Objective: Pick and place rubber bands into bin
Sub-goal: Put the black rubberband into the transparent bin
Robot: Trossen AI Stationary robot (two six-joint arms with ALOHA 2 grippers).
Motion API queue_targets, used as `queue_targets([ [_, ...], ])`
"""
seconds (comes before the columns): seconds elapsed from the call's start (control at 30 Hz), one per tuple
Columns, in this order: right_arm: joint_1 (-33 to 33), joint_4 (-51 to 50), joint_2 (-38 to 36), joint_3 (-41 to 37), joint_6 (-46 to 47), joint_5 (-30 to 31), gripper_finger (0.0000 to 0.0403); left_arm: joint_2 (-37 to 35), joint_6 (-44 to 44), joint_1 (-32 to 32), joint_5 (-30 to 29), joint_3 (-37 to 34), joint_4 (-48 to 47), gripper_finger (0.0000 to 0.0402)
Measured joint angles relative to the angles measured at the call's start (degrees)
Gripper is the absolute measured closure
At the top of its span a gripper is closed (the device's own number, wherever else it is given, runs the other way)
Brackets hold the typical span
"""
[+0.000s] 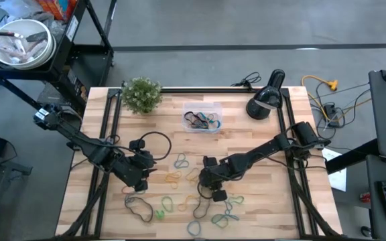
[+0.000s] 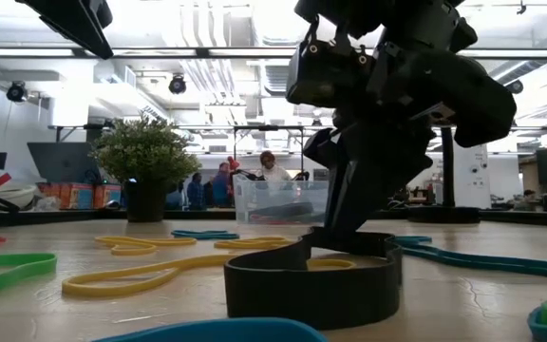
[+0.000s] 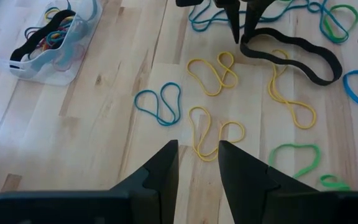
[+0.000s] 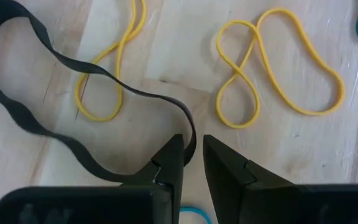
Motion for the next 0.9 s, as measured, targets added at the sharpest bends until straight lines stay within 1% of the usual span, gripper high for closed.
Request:
queue_targets([
  [0.3, -0.06, 0.19, 0.00, -0.19, 0.51, -0.06, 0.0349, 0.00, -0.01, 0.00, -0.11, -0.01, 0.41, 0.0304],
  [0.37, -0.15, 0.28, 0.00, -0.24, 0.52, -0.12, 0.0358, 0.00, 0.00, 0.00, -0.11, -0.01, 0.59, 0.0304],
  [0.47, -0.15, 0.26, 0.00, -0.32, 0.81, -0.17, 0.0385, 0.00, 0.00, 0.00, -0.11, -0.01, 0.60, 0.0304],
  [0.53, -0.13, 0.26, 0.00, -0.35, 1.96, -0.06, 0.0392, 0.00, 0.00, 0.02, -0.11, -0.01, 0.60, 0.0304],
  [0.73, -0.13, -0.20, -0.27, -0.07, 3.10, 0.32, 0.0394, 0.00, 0.00, 0.04, -0.11, -0.03, 1.05, 0.0304],
  [0.9, -0.11, -1.64, -2.71, 2.23, 3.08, 0.98, 0.0395, 0.00, 0.05, 0.04, -0.11, -0.13, 1.13, 0.0304],
])
